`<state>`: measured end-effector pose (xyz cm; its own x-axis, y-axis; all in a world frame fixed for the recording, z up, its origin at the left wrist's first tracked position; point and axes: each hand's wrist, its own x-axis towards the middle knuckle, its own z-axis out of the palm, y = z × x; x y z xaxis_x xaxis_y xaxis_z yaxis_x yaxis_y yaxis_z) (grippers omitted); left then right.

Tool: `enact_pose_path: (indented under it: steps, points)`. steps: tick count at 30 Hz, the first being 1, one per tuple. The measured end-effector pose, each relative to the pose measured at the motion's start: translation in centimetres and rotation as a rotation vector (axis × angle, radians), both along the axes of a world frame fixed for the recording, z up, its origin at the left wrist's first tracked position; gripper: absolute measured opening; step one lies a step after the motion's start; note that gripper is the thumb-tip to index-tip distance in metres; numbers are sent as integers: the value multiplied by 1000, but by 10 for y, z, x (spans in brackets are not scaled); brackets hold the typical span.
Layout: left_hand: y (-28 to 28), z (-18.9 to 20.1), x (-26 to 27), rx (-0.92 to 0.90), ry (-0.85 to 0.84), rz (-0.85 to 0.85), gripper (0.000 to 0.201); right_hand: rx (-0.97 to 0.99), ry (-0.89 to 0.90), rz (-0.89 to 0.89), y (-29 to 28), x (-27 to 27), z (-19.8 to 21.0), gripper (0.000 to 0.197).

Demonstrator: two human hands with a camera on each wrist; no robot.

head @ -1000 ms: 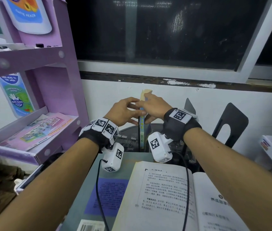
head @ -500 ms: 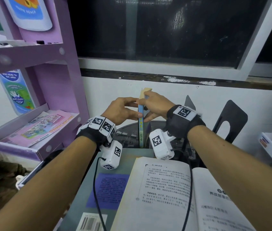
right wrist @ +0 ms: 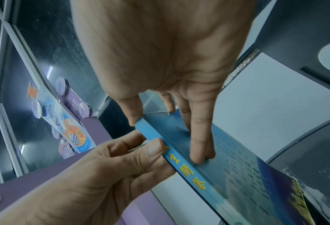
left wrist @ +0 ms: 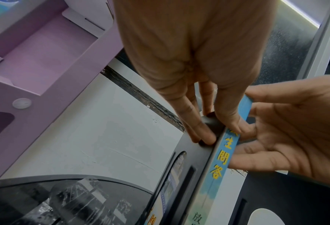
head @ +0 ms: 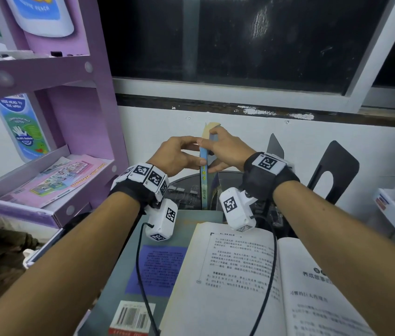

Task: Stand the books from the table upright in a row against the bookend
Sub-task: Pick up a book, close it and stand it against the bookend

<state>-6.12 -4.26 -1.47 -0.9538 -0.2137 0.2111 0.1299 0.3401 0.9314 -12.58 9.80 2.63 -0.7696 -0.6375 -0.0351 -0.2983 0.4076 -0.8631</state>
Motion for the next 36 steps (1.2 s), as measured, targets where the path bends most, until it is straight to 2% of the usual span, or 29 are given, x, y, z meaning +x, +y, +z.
enact_pose_path:
  steps: [9,11,18,23,25,29,36]
  points:
    - [8,6,6,-1,-36,38,45,5,-78,35,9,6,5,52]
    - [11,10,10,-6,-46,49,44,50,-53,49,14,10,8,45]
    - [20,24,31,8,-96,82,39,211,78,111,35,31,23,48]
    - [30,35,51,-109,-145,87,26,317,146,163,58,50,35,40]
    - [36,40,58,-146,-164,83,22,361,164,192,71,57,40,44]
    - [51,46,69,-194,-215,54,21,434,170,222,98,67,46,44]
    - [81,43,81,-384,-361,-24,21,545,178,209,149,77,40,39]
